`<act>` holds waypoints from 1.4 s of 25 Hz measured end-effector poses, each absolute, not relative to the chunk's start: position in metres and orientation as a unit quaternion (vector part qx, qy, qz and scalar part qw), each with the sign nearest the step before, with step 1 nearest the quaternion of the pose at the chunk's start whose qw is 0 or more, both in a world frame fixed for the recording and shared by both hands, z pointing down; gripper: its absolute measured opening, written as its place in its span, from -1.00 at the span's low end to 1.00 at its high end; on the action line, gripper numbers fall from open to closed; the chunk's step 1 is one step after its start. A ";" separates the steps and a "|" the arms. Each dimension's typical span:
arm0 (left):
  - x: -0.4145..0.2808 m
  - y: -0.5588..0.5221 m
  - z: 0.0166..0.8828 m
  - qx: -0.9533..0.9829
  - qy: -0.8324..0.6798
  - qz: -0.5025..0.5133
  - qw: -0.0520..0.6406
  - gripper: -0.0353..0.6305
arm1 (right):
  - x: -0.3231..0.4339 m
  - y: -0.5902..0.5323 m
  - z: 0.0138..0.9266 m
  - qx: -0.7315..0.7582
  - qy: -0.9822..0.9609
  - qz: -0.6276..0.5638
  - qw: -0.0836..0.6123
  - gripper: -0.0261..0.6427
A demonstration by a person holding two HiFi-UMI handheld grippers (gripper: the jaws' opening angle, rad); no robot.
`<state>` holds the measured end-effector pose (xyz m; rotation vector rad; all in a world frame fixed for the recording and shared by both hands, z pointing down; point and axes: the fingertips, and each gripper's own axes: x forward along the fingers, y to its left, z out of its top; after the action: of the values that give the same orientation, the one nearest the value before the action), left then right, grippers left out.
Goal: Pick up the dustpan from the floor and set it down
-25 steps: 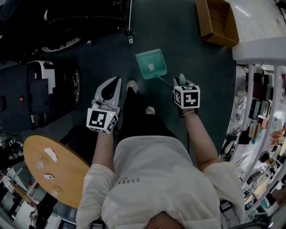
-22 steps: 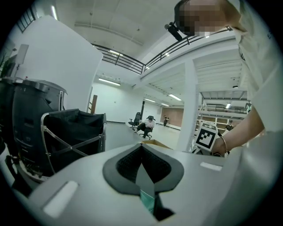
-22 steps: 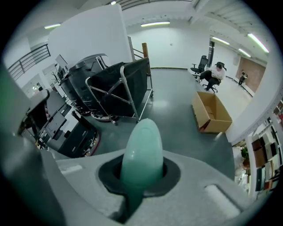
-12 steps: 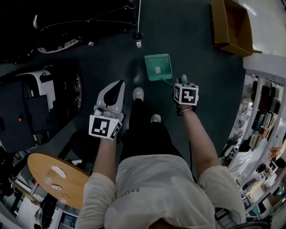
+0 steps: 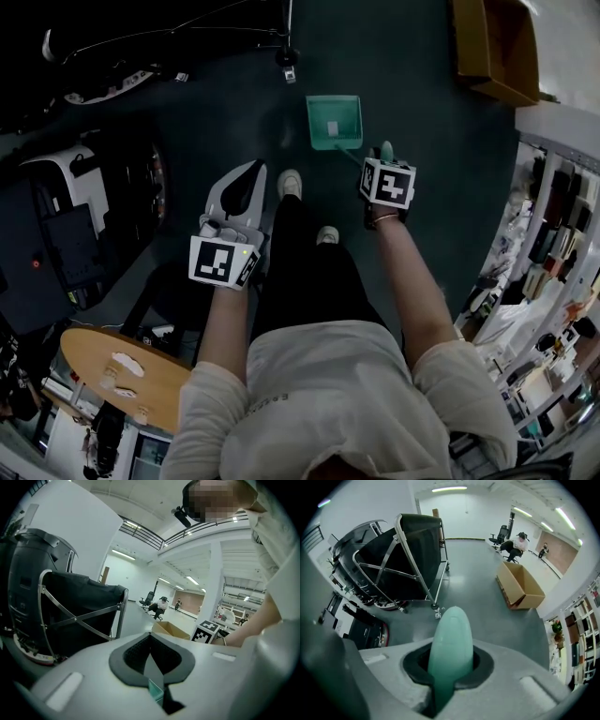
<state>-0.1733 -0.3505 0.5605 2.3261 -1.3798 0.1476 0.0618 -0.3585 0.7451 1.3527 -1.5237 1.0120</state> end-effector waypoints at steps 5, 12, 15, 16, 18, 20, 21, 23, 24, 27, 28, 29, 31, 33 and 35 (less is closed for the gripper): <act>-0.179 -0.350 0.561 0.831 -0.505 0.046 0.230 -0.84 | 0.061 -0.365 0.738 0.567 -0.610 0.413 0.369 0.04; -0.175 -0.344 0.543 0.831 -0.506 0.025 0.230 -0.84 | 0.073 -0.365 0.698 0.582 -0.638 0.385 0.326 0.42; -0.169 -0.332 0.524 0.837 -0.505 0.019 0.211 -0.84 | 0.073 -0.355 0.666 0.574 -0.651 0.398 0.297 0.42; -0.164 -0.327 0.515 0.839 -0.504 0.016 0.206 -0.84 | 0.074 -0.351 0.654 0.569 -0.659 0.397 0.291 0.42; -0.148 -0.313 0.492 0.845 -0.498 0.006 0.195 -0.84 | 0.079 -0.340 0.625 0.563 -0.674 0.390 0.277 0.40; -0.127 -0.295 0.468 0.852 -0.488 -0.006 0.187 -0.84 | 0.091 -0.323 0.592 0.569 -0.682 0.380 0.261 0.18; -0.117 -0.286 0.457 0.856 -0.484 -0.010 0.182 -0.84 | 0.100 -0.313 0.575 0.576 -0.684 0.368 0.255 -0.13; -0.100 -0.266 0.436 0.862 -0.478 -0.011 0.169 -0.84 | 0.115 -0.293 0.539 0.589 -0.694 0.333 0.245 -0.92; -0.094 -0.256 0.426 0.864 -0.478 -0.009 0.160 -0.84 | 0.120 -0.282 0.524 0.592 -0.702 0.317 0.238 -0.95; -0.083 -0.228 0.396 0.868 -0.481 -0.001 0.123 -0.84 | 0.129 -0.253 0.483 0.587 -0.731 0.282 0.205 -0.95; -0.082 -0.219 0.386 0.867 -0.486 -0.001 0.110 -0.84 | 0.131 -0.244 0.470 0.582 -0.742 0.273 0.189 -0.95; -0.081 -0.209 0.377 0.865 -0.492 -0.003 0.096 -0.84 | 0.133 -0.234 0.459 0.577 -0.753 0.265 0.172 -0.95; -0.078 -0.185 0.358 0.863 -0.500 -0.014 0.070 -0.84 | 0.139 -0.213 0.442 0.569 -0.769 0.251 0.145 -0.95; -0.071 -0.161 0.345 0.863 -0.501 -0.021 0.052 -0.84 | 0.148 -0.190 0.430 0.564 -0.781 0.232 0.137 -0.95; -0.065 -0.138 0.340 0.862 -0.505 -0.015 0.046 -0.84 | 0.156 -0.167 0.421 0.559 -0.791 0.210 0.136 -0.95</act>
<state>-0.0650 -0.1381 0.3399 2.6310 -1.5404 -0.0467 0.1562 -0.1674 0.4207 1.6184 -2.2906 0.6071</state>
